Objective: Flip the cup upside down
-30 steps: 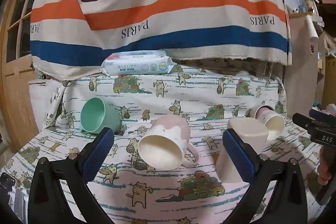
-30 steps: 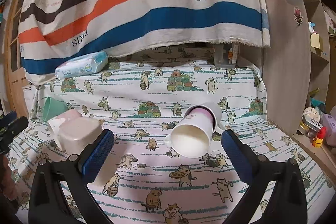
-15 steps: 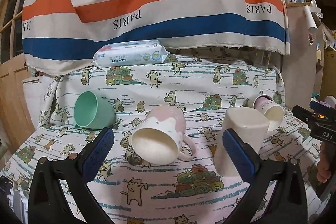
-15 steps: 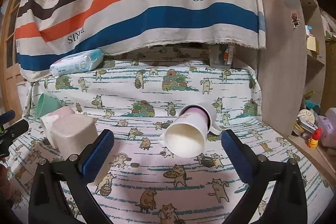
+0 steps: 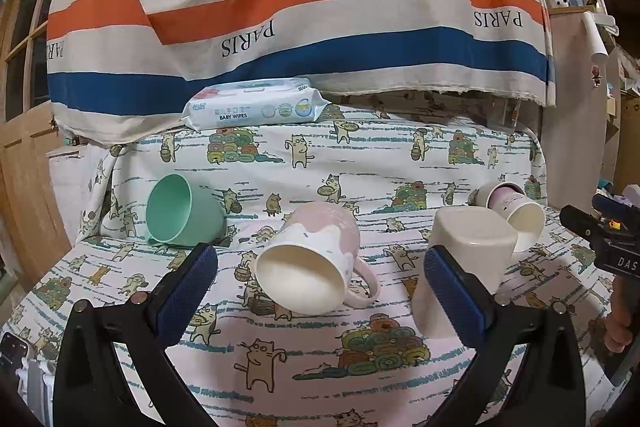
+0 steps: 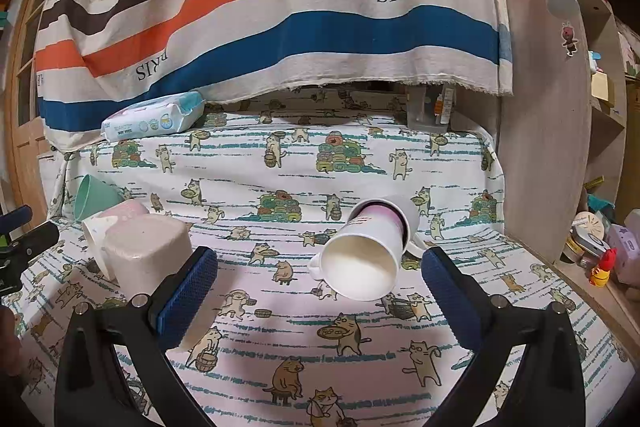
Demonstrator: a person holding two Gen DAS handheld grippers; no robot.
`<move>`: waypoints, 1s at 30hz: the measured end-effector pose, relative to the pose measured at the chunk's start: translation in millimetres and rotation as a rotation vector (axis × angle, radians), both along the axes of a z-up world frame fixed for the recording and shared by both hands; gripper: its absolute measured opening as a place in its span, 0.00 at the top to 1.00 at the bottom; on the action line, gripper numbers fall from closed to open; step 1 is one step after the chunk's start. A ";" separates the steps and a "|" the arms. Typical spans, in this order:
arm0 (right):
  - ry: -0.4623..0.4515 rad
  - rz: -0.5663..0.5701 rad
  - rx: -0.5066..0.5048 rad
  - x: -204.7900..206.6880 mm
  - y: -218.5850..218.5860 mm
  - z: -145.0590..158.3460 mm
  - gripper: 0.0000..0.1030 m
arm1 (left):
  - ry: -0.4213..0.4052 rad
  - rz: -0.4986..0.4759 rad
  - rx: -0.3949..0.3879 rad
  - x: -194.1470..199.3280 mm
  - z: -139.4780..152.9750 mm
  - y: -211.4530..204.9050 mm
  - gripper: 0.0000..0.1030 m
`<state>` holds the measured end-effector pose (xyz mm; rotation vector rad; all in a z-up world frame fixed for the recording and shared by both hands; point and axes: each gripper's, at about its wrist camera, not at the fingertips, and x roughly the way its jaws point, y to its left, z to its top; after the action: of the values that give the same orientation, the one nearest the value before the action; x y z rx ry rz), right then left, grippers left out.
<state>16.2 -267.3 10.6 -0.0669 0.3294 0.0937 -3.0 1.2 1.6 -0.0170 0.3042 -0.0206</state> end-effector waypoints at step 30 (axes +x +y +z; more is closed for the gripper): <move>0.001 0.001 0.000 0.2 -0.4 0.8 0.00 | 0.005 0.017 0.002 0.4 -0.4 3.8 0.00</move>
<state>16.4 -267.7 11.4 -0.0667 0.3303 0.0944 -2.7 5.0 1.2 -0.0182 0.3093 -0.0034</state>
